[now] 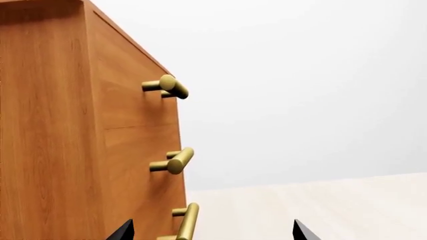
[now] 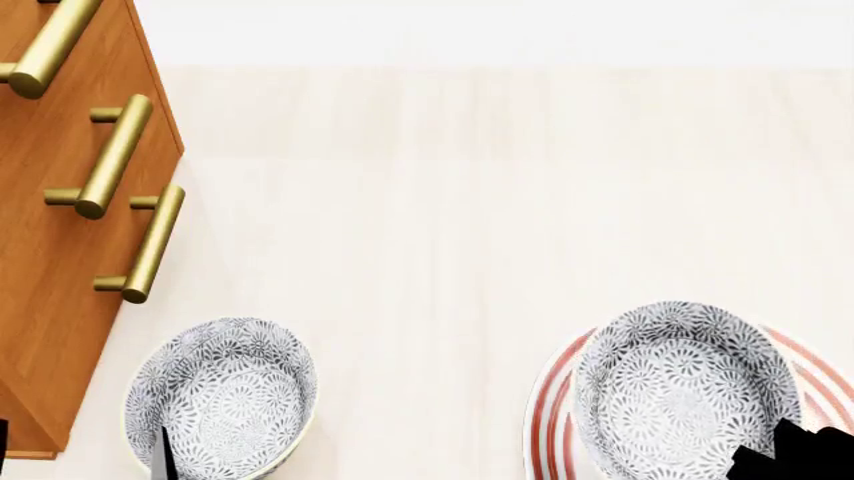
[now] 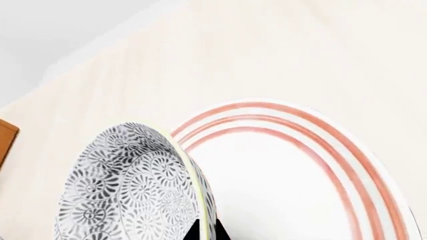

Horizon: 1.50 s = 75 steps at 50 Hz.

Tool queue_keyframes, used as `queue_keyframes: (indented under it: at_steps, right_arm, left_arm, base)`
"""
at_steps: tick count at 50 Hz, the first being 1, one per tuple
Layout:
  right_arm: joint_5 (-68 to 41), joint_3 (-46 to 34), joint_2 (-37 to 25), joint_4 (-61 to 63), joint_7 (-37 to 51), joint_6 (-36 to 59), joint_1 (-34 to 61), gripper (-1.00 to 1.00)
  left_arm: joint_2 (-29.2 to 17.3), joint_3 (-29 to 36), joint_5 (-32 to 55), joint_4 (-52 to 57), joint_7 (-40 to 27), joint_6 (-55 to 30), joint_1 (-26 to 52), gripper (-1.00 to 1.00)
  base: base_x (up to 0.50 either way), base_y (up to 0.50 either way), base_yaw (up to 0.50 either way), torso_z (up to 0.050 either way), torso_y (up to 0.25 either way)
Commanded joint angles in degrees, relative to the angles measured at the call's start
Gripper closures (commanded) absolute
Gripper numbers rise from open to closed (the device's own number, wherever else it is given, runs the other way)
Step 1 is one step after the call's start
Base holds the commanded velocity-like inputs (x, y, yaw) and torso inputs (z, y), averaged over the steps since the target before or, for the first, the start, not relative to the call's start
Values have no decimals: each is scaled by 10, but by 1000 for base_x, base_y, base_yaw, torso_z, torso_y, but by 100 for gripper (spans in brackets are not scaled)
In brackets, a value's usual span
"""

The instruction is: Pick up the bowl and put it in the front on the plate.

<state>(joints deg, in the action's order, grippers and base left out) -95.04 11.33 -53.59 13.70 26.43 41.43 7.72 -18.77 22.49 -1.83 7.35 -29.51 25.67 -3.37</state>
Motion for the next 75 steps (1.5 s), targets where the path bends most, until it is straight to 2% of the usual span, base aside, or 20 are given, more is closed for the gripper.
queue_keyframes:
  at_steps: [1,53,54,75]
  right_arm:
    - [9,0,4,-12,-2,-6,1,100]
    - [80,-49,31,-74,-28,-18,14,100]
    - [80,-49,29,-72,-27,-18,15,-100]
    - [-11,45,-31,14,30,-23,56,-100]
  left_arm:
    - [-1,0,3,-1,-2,-1,1,-100]
    - [-6,11,12,-4,-5,-5,4,-100]
    - [-6,11,11,-4,-5,-5,4,-100]
    - [-9,13,15,-2,-7,-6,4,-100]
  base:
    - [0,0,0,0,0]
    - [0,0,0,0,0]
    - [0,0,0,0,0]
    - [0,0,0,0,0]
